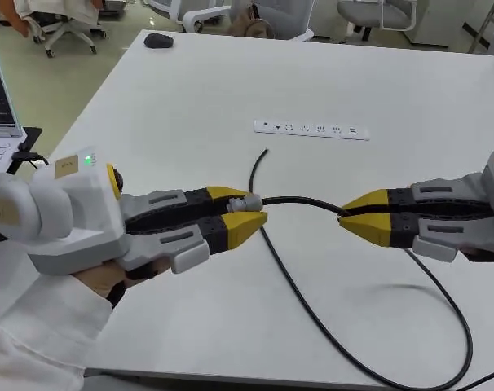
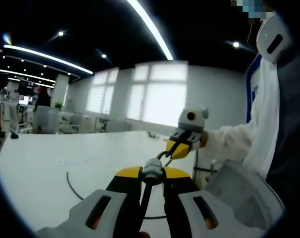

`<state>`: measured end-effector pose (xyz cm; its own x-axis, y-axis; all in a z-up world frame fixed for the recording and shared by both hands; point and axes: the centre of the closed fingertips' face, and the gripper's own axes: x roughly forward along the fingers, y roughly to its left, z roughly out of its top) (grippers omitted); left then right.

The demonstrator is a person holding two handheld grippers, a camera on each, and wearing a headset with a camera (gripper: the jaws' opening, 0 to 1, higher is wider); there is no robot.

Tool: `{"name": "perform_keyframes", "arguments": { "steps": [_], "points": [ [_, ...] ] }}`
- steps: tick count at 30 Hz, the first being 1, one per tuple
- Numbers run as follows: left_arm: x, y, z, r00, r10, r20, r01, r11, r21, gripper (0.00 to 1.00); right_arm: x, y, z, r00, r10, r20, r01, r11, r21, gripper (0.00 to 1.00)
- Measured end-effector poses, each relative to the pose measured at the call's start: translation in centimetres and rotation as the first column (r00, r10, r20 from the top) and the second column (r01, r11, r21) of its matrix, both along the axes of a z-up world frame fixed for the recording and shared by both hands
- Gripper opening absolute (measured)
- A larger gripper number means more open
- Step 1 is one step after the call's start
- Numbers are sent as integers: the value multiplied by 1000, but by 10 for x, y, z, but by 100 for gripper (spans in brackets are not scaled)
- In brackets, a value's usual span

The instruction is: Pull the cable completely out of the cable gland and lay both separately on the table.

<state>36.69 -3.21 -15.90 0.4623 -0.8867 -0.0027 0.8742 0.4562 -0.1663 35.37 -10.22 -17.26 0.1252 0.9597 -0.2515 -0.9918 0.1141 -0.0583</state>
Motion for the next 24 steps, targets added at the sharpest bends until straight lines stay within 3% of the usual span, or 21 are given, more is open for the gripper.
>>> {"name": "perform_keyframes", "arguments": {
  "steps": [6,9,15,24],
  "points": [
    [-1,-1,-1,1000,-2,8,2,1000,12,17,-1,0,-5,1000,0,-16,0,1000,-8,3],
    [-4,-5,-2,1000,-15,24,14,999,34,17,0,-1,-12,1000,-1,-17,0,999,-45,4],
    [-10,-11,-5,998,-47,40,44,997,64,17,1,-3,-22,1000,-1,8,2,994,-112,7],
    [-10,-13,-5,997,-55,49,51,996,73,17,5,6,-21,998,13,57,-4,987,-158,18]
  ]
}}
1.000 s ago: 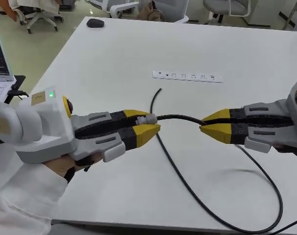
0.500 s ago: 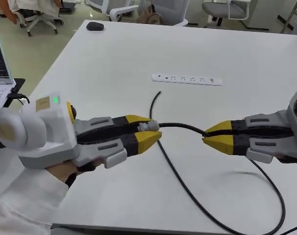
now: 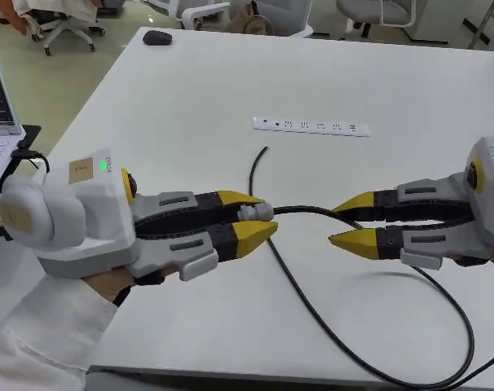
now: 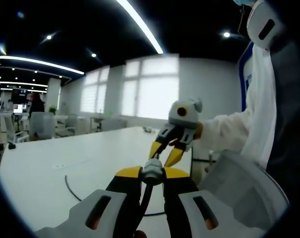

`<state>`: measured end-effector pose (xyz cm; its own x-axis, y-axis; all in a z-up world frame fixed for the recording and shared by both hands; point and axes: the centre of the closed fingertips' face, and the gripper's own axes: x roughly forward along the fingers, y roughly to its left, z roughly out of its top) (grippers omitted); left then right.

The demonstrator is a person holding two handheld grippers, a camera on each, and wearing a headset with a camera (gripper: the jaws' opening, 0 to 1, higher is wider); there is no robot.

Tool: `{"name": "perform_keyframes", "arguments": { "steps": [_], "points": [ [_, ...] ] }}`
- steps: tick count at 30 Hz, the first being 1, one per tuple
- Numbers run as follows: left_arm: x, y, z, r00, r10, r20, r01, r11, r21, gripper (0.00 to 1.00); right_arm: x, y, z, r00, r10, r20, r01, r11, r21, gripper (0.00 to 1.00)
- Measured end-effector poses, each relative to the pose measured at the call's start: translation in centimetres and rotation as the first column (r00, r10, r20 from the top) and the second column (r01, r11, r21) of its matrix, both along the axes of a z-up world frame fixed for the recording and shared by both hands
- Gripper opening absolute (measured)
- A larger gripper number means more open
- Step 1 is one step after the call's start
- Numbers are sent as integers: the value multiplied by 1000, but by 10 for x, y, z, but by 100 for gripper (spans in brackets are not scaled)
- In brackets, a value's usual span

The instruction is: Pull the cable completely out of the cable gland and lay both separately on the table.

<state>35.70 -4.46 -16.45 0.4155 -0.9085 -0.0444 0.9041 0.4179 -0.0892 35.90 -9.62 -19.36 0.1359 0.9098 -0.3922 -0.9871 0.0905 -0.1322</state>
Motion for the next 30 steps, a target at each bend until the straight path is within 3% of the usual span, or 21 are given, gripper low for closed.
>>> {"name": "perform_keyframes", "arguments": {
  "steps": [7,16,21,30],
  "points": [
    [-6,-7,-8,999,-31,3,31,998,47,17,-9,24,14,996,83,43,-83,997,2,19],
    [-8,-8,-8,999,-47,-3,47,998,47,17,-17,46,8,985,165,56,-163,986,-37,17],
    [-9,-9,-10,998,-56,-9,56,997,54,17,-14,50,7,984,165,72,-162,986,-37,8],
    [-7,-8,-10,999,-49,-17,50,998,46,17,-18,48,6,982,178,56,-177,984,-31,4]
  ]
}}
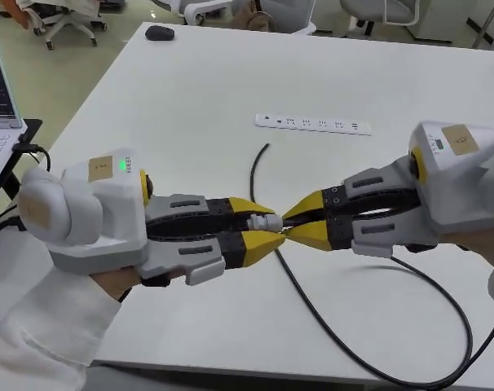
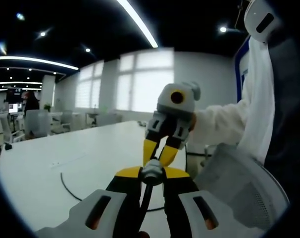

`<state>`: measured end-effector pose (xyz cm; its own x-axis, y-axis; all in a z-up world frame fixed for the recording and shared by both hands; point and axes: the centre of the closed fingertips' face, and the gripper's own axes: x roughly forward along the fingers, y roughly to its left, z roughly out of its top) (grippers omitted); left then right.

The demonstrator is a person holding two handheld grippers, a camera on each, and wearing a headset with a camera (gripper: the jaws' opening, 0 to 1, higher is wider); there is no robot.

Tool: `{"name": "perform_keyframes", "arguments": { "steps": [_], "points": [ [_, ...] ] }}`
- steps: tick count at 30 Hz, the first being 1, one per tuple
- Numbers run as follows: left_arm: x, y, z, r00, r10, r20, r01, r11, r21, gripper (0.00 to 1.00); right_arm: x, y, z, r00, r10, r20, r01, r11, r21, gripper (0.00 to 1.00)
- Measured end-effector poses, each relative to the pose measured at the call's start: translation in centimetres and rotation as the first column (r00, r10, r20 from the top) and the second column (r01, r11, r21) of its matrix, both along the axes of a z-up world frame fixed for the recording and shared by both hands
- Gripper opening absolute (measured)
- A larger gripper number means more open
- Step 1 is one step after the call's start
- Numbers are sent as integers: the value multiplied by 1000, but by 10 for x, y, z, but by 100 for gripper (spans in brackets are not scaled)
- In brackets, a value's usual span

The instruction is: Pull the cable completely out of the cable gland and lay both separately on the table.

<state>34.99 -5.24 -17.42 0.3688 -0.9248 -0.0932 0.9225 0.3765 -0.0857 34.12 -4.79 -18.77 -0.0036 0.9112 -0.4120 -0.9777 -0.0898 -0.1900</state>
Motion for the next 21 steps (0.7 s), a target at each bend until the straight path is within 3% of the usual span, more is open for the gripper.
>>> {"name": "perform_keyframes", "arguments": {
  "steps": [9,21],
  "points": [
    [1,1,-1,1000,7,-12,-7,1000,-1,17,-1,0,-1,1000,-4,-4,4,1000,10,2],
    [5,5,0,999,28,-16,-29,1000,-7,17,7,-22,-5,997,-69,-32,70,997,13,3]
  ]
}}
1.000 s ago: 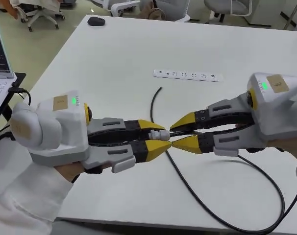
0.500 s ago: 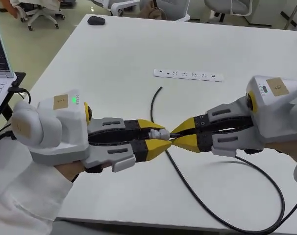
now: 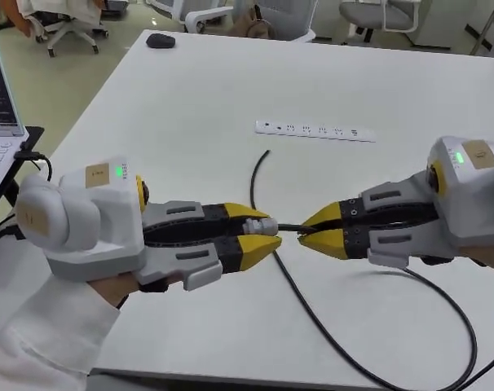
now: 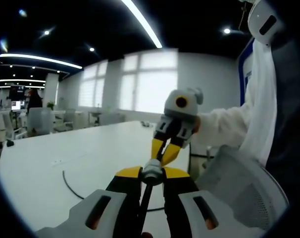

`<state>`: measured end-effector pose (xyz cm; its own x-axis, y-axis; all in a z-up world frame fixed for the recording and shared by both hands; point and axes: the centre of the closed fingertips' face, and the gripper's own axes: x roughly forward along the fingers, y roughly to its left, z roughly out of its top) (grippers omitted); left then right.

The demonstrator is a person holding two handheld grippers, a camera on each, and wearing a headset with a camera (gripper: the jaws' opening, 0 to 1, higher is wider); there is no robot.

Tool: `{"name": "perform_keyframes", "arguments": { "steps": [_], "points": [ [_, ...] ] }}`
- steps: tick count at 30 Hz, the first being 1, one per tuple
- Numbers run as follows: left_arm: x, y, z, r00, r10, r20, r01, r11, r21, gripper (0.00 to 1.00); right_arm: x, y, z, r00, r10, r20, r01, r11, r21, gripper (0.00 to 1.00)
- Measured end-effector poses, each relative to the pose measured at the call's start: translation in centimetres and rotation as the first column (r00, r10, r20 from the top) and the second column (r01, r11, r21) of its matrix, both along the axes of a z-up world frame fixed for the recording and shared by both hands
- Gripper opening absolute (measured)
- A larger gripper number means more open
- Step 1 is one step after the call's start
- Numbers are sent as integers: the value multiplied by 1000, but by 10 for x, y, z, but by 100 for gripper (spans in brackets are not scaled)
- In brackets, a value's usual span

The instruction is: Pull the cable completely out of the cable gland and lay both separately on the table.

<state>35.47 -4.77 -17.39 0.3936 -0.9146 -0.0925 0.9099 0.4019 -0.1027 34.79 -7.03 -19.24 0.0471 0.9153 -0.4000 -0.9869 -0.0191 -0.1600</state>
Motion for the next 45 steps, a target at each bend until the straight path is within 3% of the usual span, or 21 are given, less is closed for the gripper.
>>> {"name": "perform_keyframes", "arguments": {
  "steps": [14,22,32,35,38,45],
  "points": [
    [4,3,0,1000,19,-5,-19,1000,-3,17,5,-27,-6,997,-73,-33,73,997,1,3],
    [3,3,-1,1000,14,-3,-14,1000,-1,17,2,-27,-9,996,-78,-46,78,997,-6,3],
    [-4,-2,1,1000,-15,15,15,1000,-2,17,2,-28,-17,997,-79,-27,78,996,-39,5],
    [-6,-4,1,1000,-26,14,26,1000,0,17,4,-26,-19,995,-94,-18,93,995,-46,11],
    [-6,-4,0,1000,-28,8,28,1000,1,17,4,-22,-14,995,-98,-22,98,995,-19,17],
    [-7,-6,-5,999,-39,-9,39,999,15,17,-3,-4,9,997,-65,-31,67,996,64,17]
  ]
}}
